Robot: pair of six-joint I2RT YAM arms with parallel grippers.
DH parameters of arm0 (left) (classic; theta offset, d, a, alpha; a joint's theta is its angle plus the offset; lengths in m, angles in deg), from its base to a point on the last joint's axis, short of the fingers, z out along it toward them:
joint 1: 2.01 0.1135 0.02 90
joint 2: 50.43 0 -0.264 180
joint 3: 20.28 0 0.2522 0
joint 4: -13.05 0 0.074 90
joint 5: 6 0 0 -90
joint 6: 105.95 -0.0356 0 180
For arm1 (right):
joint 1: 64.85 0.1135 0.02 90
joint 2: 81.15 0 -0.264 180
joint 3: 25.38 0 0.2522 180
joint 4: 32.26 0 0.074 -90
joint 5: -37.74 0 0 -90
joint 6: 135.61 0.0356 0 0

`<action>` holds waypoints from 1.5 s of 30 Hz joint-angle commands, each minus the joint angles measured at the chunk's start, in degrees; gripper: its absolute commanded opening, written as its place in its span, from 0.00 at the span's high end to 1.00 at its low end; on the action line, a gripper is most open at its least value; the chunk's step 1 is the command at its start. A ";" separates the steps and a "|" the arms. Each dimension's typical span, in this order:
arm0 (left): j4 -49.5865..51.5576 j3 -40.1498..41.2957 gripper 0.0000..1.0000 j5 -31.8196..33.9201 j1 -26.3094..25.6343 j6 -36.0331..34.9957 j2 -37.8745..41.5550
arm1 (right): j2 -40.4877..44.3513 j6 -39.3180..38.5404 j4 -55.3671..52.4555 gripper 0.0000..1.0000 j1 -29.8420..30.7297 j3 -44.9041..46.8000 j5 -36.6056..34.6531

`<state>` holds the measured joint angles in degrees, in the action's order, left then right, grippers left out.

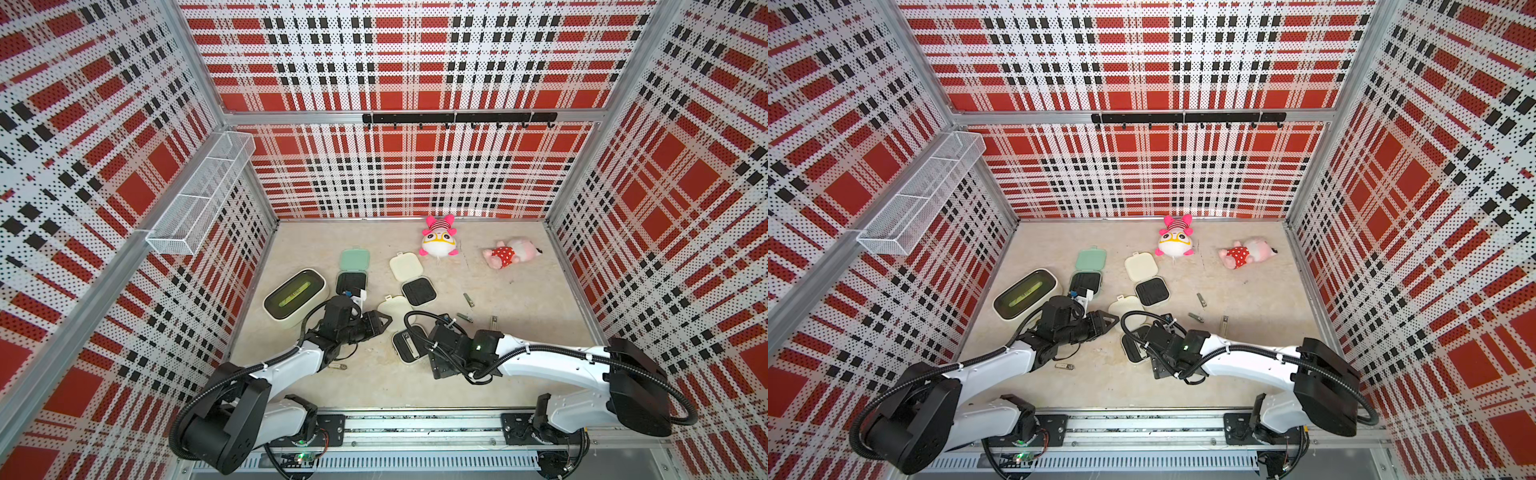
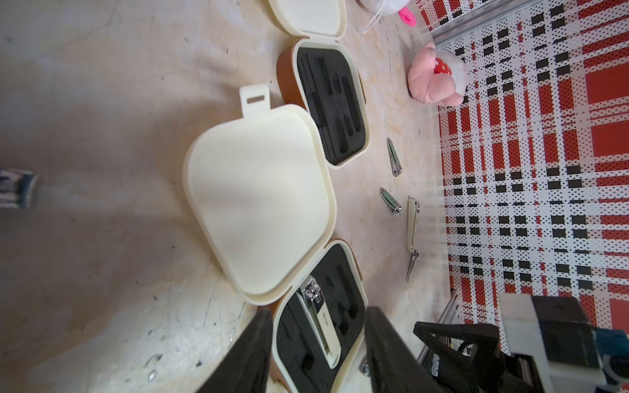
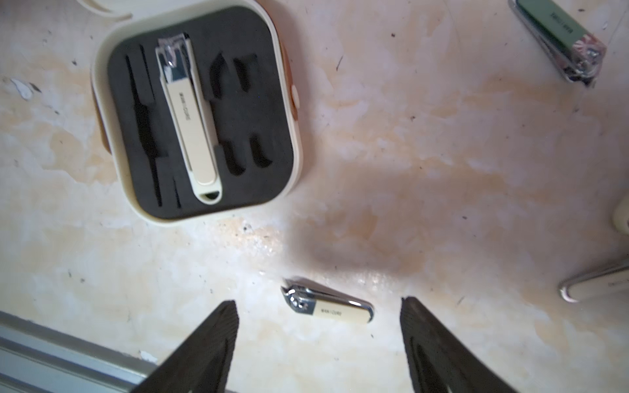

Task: Organize nail clipper sets
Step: Pick up the nail clipper from the center of the board.

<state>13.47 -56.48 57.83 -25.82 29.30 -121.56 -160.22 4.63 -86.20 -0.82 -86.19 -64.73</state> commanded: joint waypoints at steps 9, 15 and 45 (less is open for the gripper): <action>-1.91 0.55 0.51 -0.40 -0.01 0.51 -0.56 | -2.11 -0.53 -2.46 0.23 1.82 2.50 4.83; -2.17 1.06 0.51 0.13 -0.08 1.06 0.17 | -5.91 0.30 -3.16 0.23 1.80 1.89 2.89; -1.40 -2.19 0.51 0.24 -0.01 1.87 -1.25 | -11.22 -5.59 6.20 0.48 -8.83 -1.13 4.36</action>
<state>12.59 -56.61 58.00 -25.84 31.53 -122.26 -170.36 0.17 -81.85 -9.19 -85.95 -61.10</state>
